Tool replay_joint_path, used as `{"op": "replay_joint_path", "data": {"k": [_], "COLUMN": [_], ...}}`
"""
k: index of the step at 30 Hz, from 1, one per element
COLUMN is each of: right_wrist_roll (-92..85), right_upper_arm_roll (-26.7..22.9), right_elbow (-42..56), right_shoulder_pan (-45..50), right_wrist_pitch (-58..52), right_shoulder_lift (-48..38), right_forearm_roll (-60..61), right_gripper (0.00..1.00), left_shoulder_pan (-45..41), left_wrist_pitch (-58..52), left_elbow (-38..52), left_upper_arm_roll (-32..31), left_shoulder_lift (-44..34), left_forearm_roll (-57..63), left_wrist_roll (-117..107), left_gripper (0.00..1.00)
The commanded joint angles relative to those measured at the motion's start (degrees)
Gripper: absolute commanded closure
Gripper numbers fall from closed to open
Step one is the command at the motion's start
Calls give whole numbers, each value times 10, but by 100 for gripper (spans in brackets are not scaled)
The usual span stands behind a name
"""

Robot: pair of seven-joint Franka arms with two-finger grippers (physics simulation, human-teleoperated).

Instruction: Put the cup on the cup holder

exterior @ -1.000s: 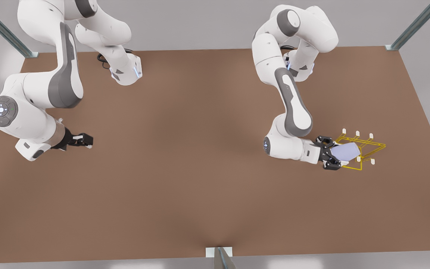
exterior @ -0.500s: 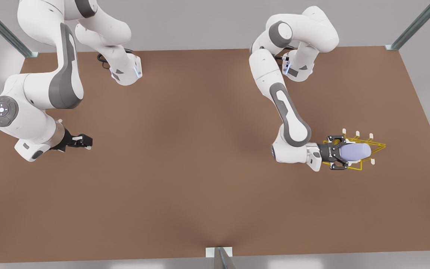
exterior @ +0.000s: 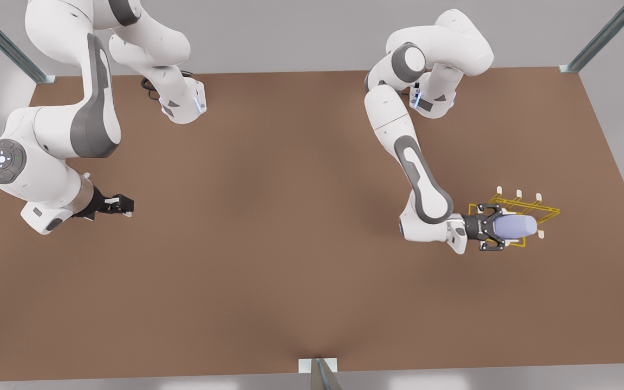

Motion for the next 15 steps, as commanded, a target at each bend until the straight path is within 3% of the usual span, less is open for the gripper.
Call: {"op": "replay_joint_path", "data": {"k": [1,15], "right_wrist_roll": [-1,0], "right_upper_arm_roll": [0,-1], "right_elbow": [1,-1], "right_shoulder_pan": [1,0], "right_wrist_pitch": [-1,-2], "right_shoulder_lift": [-1,-1], "right_forearm_roll": [0,0], "right_gripper": [0,0], "left_shoulder_pan": [-1,36], "left_wrist_pitch": [-2,12], "left_elbow": [0,1], "left_upper_arm_roll": [0,7], "left_shoulder_lift": [2,2], "left_forearm_roll": [7,60], "left_wrist_roll": [-133,-149], "left_gripper": [21,21]}}
